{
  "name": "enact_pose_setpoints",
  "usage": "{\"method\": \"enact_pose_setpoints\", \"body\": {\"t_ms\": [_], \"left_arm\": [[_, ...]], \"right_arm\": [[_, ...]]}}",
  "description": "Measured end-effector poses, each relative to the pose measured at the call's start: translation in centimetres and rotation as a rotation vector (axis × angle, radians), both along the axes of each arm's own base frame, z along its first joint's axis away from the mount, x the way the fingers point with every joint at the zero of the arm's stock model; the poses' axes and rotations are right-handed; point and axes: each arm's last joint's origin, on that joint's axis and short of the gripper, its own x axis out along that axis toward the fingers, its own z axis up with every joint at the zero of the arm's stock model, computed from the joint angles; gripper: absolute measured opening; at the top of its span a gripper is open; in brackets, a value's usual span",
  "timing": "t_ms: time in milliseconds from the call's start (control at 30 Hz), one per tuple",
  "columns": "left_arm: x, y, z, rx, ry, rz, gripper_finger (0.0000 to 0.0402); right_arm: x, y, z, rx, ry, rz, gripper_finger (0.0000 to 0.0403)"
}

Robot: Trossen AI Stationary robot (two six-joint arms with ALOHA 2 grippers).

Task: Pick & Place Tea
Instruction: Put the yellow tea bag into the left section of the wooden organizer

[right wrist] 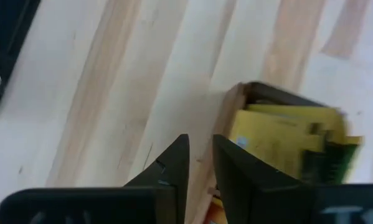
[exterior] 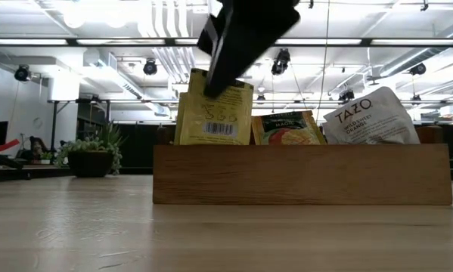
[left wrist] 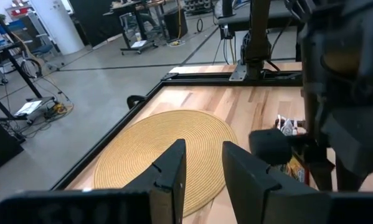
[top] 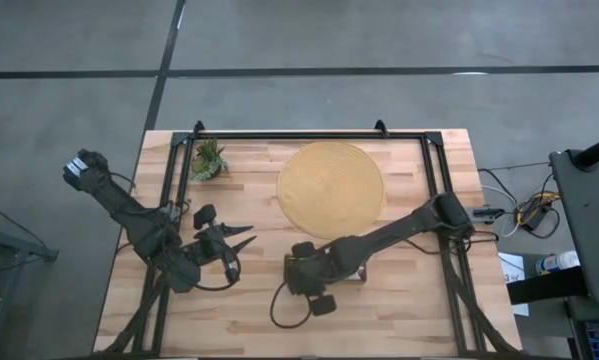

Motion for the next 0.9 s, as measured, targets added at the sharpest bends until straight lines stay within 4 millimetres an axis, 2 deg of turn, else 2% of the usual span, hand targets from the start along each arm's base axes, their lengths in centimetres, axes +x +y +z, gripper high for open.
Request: {"method": "enact_pose_setpoints", "body": {"t_ms": [233,567,767,900], "left_arm": [[0.0,0.0,0.0,0.000,0.001,-0.001,0.0098],[0.0,0.0,0.0,-0.003,-0.002,-0.002,0.0098],[0.0,0.0,0.1,-0.007,-0.004,-0.004,0.0098],[0.0,0.0,0.0,-0.008,-0.004,-0.006,0.0098]], "right_arm": [[-0.2,0.4,-1.6,-0.132,0.030,-0.028,0.0014],[-0.3,0.8,-1.8,-0.175,0.017,-0.050,0.0008],[1.0,-0.1,-5.7,-0.221,0.090,-0.111,0.0008],[1.3,-0.2,-6.9,-0.189,0.122,-0.096,0.0008]]}}
